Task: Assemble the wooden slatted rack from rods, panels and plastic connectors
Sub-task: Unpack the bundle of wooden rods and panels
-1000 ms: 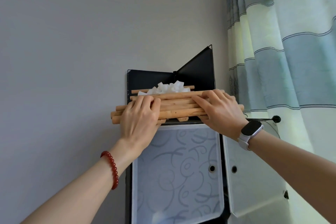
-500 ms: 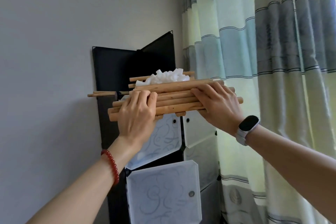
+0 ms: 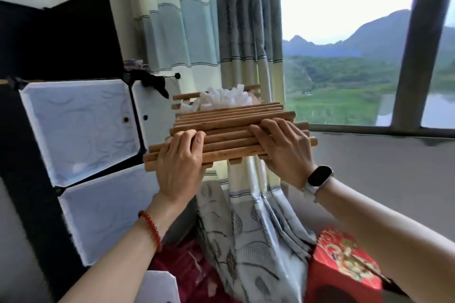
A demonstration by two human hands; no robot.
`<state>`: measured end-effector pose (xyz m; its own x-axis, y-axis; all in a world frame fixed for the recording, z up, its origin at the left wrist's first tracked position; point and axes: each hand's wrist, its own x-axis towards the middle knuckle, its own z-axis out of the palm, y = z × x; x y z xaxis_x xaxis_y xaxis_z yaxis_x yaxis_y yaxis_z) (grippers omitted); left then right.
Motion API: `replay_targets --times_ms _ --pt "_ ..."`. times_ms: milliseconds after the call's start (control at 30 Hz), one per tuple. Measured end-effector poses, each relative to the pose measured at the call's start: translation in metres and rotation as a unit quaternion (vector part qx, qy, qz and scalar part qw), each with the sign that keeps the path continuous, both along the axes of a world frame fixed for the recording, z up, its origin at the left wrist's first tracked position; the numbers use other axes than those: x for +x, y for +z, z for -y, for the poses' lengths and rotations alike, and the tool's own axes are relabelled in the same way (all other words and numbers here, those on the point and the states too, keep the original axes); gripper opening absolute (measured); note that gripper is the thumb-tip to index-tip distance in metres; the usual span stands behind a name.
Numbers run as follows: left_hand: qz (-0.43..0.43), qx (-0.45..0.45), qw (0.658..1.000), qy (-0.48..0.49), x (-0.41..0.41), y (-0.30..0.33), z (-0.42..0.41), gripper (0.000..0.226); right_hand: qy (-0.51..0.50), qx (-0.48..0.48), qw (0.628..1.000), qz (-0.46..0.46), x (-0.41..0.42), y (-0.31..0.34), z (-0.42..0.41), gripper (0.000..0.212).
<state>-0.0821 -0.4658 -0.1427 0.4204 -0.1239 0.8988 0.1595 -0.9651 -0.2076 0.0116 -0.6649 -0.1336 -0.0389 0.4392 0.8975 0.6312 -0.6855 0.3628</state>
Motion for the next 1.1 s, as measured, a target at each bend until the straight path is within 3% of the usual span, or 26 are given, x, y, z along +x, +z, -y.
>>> replay_targets --times_ms 200,600,767,1100 --pt "-0.058 -0.011 0.992 -0.114 0.006 -0.031 0.132 0.054 -0.122 -0.025 0.992 -0.036 -0.039 -0.03 0.148 0.045" --pt "-0.063 0.0 0.939 -0.337 0.062 -0.083 0.366 0.051 -0.352 -0.01 0.931 -0.094 -0.094 -0.078 0.378 0.05" --pt "-0.061 0.004 0.922 -0.384 0.104 -0.1 0.433 0.053 -0.408 -0.015 0.907 -0.104 -0.076 -0.093 0.439 0.051" --pt "-0.082 -0.011 0.884 -0.459 0.255 -0.141 0.58 0.048 -0.468 -0.005 0.87 -0.153 0.045 -0.129 0.569 0.06"
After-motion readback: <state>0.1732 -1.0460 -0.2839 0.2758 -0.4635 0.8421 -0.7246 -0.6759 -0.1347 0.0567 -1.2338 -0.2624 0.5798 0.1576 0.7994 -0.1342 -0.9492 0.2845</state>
